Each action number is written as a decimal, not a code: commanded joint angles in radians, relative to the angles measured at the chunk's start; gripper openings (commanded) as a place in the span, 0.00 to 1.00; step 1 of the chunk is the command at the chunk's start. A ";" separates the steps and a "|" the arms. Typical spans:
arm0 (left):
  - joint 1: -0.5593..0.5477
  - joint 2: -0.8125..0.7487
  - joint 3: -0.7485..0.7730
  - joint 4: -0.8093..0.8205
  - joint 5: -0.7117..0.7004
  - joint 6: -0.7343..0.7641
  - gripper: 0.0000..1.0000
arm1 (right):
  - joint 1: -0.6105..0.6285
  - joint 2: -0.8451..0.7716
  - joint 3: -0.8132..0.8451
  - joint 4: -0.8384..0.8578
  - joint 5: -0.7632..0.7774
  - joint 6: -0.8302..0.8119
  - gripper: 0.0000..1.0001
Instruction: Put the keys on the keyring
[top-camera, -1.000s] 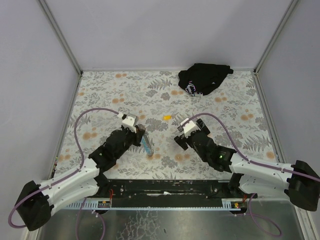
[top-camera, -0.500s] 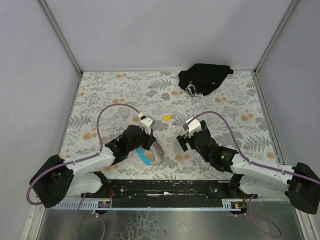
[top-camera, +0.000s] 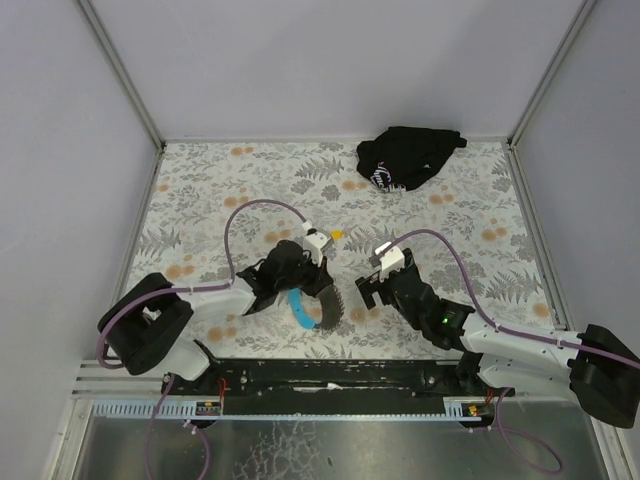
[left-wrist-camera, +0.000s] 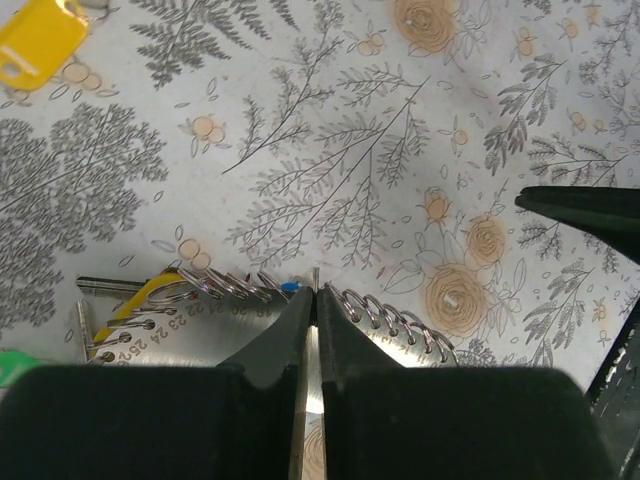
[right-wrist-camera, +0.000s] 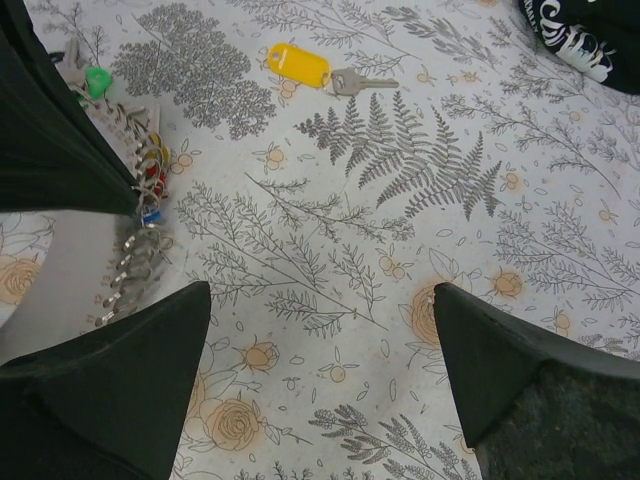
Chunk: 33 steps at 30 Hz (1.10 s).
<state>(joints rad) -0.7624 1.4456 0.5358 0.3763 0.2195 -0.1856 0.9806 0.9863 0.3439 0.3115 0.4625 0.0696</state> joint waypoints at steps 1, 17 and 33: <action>-0.011 0.026 0.046 0.128 0.046 -0.013 0.03 | -0.005 -0.025 -0.012 0.094 0.066 0.021 0.99; 0.046 -0.188 -0.075 0.121 -0.057 -0.130 0.47 | -0.022 0.014 0.057 -0.024 0.023 0.032 0.99; 0.173 -0.614 -0.226 -0.149 -0.333 -0.316 0.93 | -0.244 0.038 0.139 -0.173 -0.121 0.158 0.99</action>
<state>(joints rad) -0.6155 0.9192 0.3115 0.3279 0.0292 -0.4278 0.8074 1.0500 0.4271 0.1822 0.3489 0.1448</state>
